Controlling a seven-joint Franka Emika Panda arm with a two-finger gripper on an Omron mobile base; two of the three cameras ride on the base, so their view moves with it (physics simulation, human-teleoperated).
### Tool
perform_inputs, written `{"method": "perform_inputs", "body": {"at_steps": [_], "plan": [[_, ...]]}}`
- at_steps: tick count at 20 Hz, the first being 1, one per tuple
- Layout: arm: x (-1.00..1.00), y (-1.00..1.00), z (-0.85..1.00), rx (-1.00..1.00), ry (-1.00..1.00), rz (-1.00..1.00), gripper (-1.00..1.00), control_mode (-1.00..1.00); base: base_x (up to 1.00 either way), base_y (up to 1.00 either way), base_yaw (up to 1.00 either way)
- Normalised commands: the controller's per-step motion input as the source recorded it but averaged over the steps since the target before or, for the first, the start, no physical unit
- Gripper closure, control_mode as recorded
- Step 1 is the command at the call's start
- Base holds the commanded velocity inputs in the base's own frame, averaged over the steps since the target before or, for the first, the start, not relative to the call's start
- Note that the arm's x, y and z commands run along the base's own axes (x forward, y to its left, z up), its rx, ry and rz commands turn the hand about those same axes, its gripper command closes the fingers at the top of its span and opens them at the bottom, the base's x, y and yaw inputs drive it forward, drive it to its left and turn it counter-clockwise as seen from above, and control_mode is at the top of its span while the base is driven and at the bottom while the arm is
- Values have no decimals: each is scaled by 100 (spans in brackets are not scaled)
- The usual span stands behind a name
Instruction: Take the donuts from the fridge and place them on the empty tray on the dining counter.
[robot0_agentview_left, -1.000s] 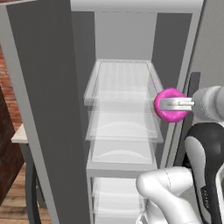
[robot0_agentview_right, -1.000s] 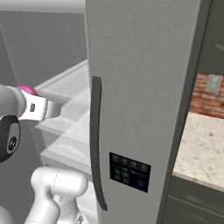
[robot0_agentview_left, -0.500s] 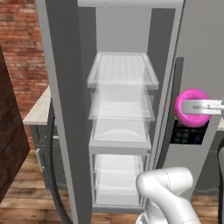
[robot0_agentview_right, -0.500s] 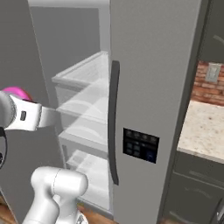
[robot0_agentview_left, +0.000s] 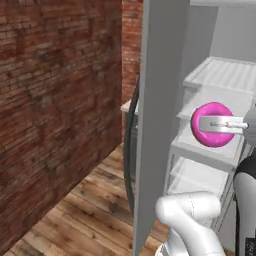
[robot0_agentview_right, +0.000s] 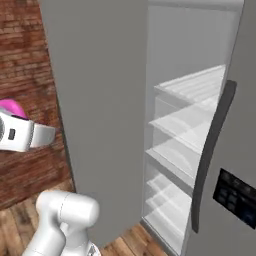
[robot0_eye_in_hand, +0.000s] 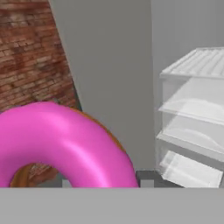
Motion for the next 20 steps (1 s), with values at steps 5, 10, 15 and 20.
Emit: {"method": "perform_inputs", "body": {"at_steps": [5, 10, 15, 20], "plan": [[0, 0, 0, 0, 0, 0, 100, 100, 0, 0, 100], [0, 0, 0, 0, 0, 0, 100, 100, 0, 0, 100], [0, 0, 0, 0, 0, 0, 100, 100, 0, 0, 100], [0, 0, 0, 0, 0, 0, 100, 100, 0, 0, 100]]}}
